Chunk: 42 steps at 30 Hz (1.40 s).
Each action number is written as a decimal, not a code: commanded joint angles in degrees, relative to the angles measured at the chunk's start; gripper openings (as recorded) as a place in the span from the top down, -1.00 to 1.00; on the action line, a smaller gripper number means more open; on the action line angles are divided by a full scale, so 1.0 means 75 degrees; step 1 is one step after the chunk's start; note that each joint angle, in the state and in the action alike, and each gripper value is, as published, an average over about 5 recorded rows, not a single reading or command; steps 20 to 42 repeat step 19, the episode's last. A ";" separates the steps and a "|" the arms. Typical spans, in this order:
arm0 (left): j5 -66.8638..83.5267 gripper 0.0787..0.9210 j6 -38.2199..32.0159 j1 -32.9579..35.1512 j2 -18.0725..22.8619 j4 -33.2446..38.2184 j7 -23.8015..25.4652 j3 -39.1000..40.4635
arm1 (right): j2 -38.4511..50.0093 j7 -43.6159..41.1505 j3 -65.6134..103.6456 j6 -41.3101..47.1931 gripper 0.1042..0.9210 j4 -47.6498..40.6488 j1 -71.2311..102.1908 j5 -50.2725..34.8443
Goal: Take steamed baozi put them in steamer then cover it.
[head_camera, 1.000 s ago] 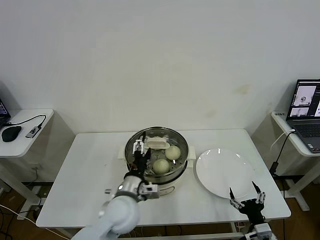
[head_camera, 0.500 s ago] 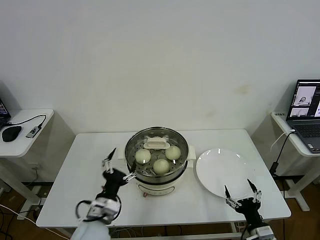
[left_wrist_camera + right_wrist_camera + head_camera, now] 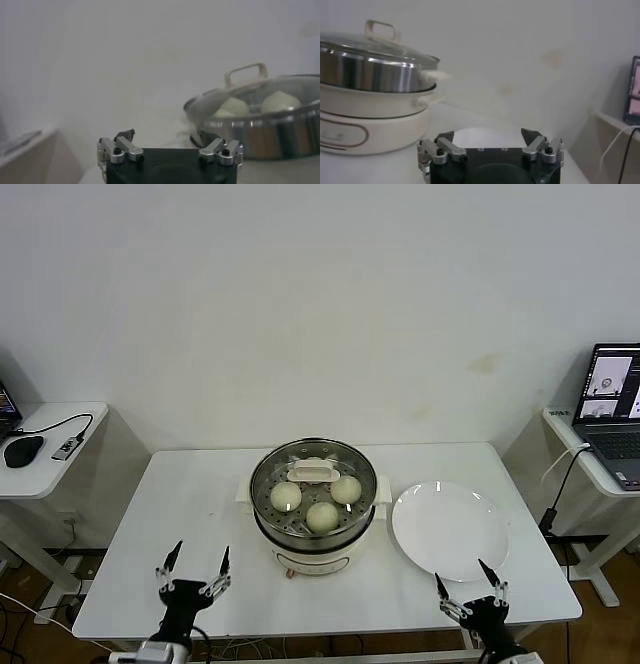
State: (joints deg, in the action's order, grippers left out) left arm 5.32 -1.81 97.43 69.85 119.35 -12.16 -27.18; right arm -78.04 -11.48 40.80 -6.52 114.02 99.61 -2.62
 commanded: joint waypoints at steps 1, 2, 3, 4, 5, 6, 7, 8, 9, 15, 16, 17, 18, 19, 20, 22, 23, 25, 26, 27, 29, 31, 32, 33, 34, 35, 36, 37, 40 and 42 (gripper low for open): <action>0.0995 -0.77 -0.0552 0.1070 0.0277 -0.0109 0.0420 -0.0607 | 0.0181 0.0008 -0.0378 0.0106 -0.76 0.0031 0.0289 -0.0505; 0.0998 -0.77 -0.0552 0.1081 0.0279 -0.0158 0.0437 -0.0609 | 0.0179 0.0005 -0.0393 0.0115 -0.76 0.0038 0.0300 -0.0535; 0.1000 -0.77 -0.0550 0.1084 0.0275 -0.0199 0.0456 -0.0614 | 0.0178 -0.0002 -0.0399 0.0122 -0.76 0.0044 0.0309 -0.0546; 0.1000 -0.77 -0.0545 0.1086 0.0260 -0.0240 0.0481 -0.0617 | 0.0179 -0.0011 -0.0398 0.0128 -0.76 0.0050 0.0317 -0.0555; 0.0997 -0.77 -0.0541 0.1088 0.0237 -0.0272 0.0507 -0.0617 | 0.0183 -0.0019 -0.0393 0.0136 -0.76 0.0057 0.0322 -0.0570; 0.0990 -0.77 -0.0538 0.1093 0.0209 -0.0297 0.0536 -0.0613 | 0.0190 -0.0027 -0.0381 0.0148 -0.76 0.0063 0.0324 -0.0587; 0.0980 -0.77 -0.0536 0.1102 0.0176 -0.0318 0.0568 -0.0603 | 0.0200 -0.0036 -0.0362 0.0172 -0.76 0.0069 0.0324 -0.0607; 0.0970 -0.77 -0.0538 0.1111 0.0146 -0.0338 0.0597 -0.0592 | 0.0210 -0.0033 -0.0341 0.0201 -0.76 0.0076 0.0321 -0.0626; 0.0964 -0.77 -0.0542 0.1116 0.0127 -0.0353 0.0619 -0.0584 | 0.0220 -0.0027 -0.0322 0.0244 -0.76 0.0084 0.0317 -0.0649; 0.0964 -0.77 -0.0542 0.1069 0.0082 -0.0524 0.0683 -0.0567 | 0.0272 0.0063 -0.0311 0.0499 -0.76 0.0160 0.0306 -0.0787; 0.0964 -0.77 -0.0537 0.1059 0.0066 -0.0529 0.0696 -0.0557 | 0.0274 0.0081 -0.0318 0.0524 -0.76 0.0170 0.0298 -0.0780; 0.0966 -0.77 -0.0530 0.1048 0.0049 -0.0526 0.0711 -0.0545 | 0.0274 0.0098 -0.0326 0.0544 -0.76 0.0182 0.0291 -0.0769; 0.0967 -0.77 -0.0528 0.1042 0.0042 -0.0524 0.0717 -0.0539 | 0.0274 0.0106 -0.0330 0.0554 -0.76 0.0188 0.0288 -0.0766; 0.0966 -0.77 -0.0523 0.1035 0.0036 -0.0520 0.0723 -0.0533 | 0.0274 0.0114 -0.0335 0.0565 -0.76 0.0196 0.0285 -0.0766; 0.0966 -0.77 -0.0523 0.1035 0.0036 -0.0520 0.0723 -0.0533 | 0.0274 0.0114 -0.0335 0.0565 -0.76 0.0196 0.0285 -0.0766; 0.0966 -0.77 -0.0523 0.1035 0.0036 -0.0520 0.0723 -0.0533 | 0.0274 0.0114 -0.0335 0.0565 -0.76 0.0196 0.0285 -0.0766; 0.0966 -0.77 -0.0523 0.1035 0.0036 -0.0520 0.0723 -0.0533 | 0.0274 0.0114 -0.0335 0.0565 -0.76 0.0196 0.0285 -0.0766; 0.0966 -0.77 -0.0523 0.1035 0.0036 -0.0520 0.0723 -0.0533 | 0.0274 0.0114 -0.0335 0.0565 -0.76 0.0196 0.0285 -0.0766; 0.0966 -0.77 -0.0523 0.1035 0.0036 -0.0520 0.0723 -0.0533 | 0.0274 0.0114 -0.0335 0.0565 -0.76 0.0196 0.0285 -0.0766; 0.0966 -0.77 -0.0523 0.1035 0.0036 -0.0520 0.0723 -0.0533 | 0.0274 0.0114 -0.0335 0.0565 -0.76 0.0196 0.0285 -0.0766; 0.0966 -0.77 -0.0523 0.1035 0.0036 -0.0520 0.0723 -0.0533 | 0.0274 0.0114 -0.0335 0.0565 -0.76 0.0196 0.0285 -0.0766; 0.0966 -0.77 -0.0523 0.1035 0.0036 -0.0520 0.0723 -0.0533 | 0.0274 0.0114 -0.0335 0.0565 -0.76 0.0196 0.0285 -0.0766; 0.0966 -0.77 -0.0523 0.1035 0.0036 -0.0520 0.0723 -0.0533 | 0.0274 0.0114 -0.0335 0.0565 -0.76 0.0196 0.0285 -0.0766; 0.0966 -0.77 -0.0523 0.1035 0.0036 -0.0520 0.0723 -0.0533 | 0.0274 0.0114 -0.0335 0.0565 -0.76 0.0196 0.0285 -0.0766; 0.0966 -0.77 -0.0523 0.1035 0.0036 -0.0520 0.0723 -0.0533 | 0.0274 0.0114 -0.0335 0.0565 -0.76 0.0196 0.0285 -0.0766; 0.0966 -0.77 -0.0523 0.1035 0.0036 -0.0520 0.0723 -0.0533 | 0.0274 0.0114 -0.0335 0.0565 -0.76 0.0196 0.0285 -0.0766; 0.0966 -0.77 -0.0523 0.1035 0.0036 -0.0520 0.0723 -0.0533 | 0.0274 0.0114 -0.0335 0.0565 -0.76 0.0196 0.0285 -0.0766; 0.0966 -0.77 -0.0523 0.1035 0.0036 -0.0520 0.0723 -0.0533 | 0.0274 0.0114 -0.0335 0.0565 -0.76 0.0196 0.0285 -0.0766; 0.0966 -0.77 -0.0523 0.1035 0.0036 -0.0520 0.0723 -0.0533 | 0.0274 0.0114 -0.0335 0.0565 -0.76 0.0196 0.0285 -0.0766; 0.0966 -0.77 -0.0523 0.1035 0.0036 -0.0520 0.0723 -0.0533 | 0.0274 0.0114 -0.0335 0.0565 -0.76 0.0196 0.0285 -0.0766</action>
